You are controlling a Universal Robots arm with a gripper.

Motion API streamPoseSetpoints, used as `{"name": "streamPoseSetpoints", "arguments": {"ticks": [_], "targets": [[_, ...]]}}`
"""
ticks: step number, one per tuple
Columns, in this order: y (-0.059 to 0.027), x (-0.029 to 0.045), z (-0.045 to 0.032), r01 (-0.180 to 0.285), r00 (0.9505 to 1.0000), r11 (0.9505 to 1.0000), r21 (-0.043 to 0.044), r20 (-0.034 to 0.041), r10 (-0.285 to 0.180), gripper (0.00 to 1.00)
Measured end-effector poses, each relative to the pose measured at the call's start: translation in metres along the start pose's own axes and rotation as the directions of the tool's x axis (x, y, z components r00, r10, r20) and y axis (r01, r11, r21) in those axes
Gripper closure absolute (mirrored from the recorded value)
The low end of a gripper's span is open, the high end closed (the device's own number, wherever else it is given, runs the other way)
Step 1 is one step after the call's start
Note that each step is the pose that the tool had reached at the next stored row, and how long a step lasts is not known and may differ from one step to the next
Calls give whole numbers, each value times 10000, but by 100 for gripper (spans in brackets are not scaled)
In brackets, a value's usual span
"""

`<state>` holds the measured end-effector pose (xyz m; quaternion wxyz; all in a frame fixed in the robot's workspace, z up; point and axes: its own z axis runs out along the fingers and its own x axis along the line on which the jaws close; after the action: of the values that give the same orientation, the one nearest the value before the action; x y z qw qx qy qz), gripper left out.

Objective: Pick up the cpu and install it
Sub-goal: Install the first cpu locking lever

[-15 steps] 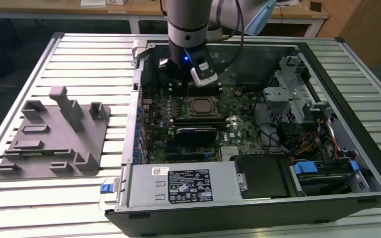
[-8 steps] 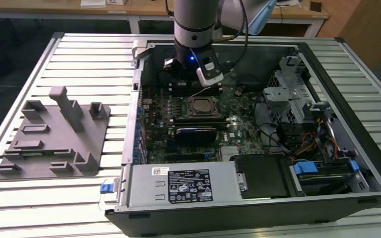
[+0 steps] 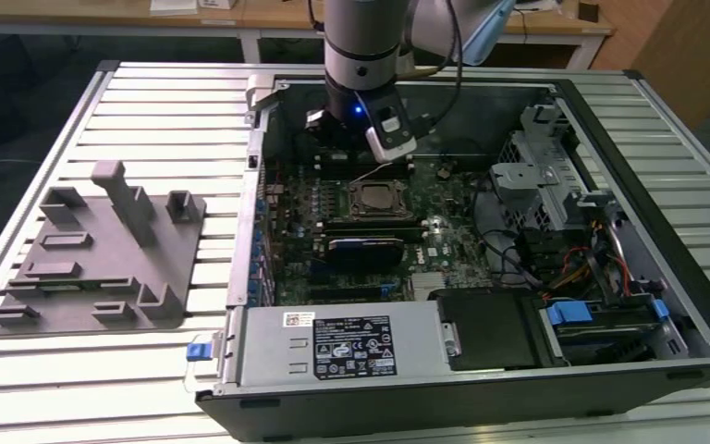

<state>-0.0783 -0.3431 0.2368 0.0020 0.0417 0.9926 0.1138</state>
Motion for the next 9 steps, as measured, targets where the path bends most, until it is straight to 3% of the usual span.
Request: {"name": "streamPoseSetpoints", "arguments": {"ticks": [9], "targets": [[8,-143,17,-52,10000,10000,83,22,52,89]]}}
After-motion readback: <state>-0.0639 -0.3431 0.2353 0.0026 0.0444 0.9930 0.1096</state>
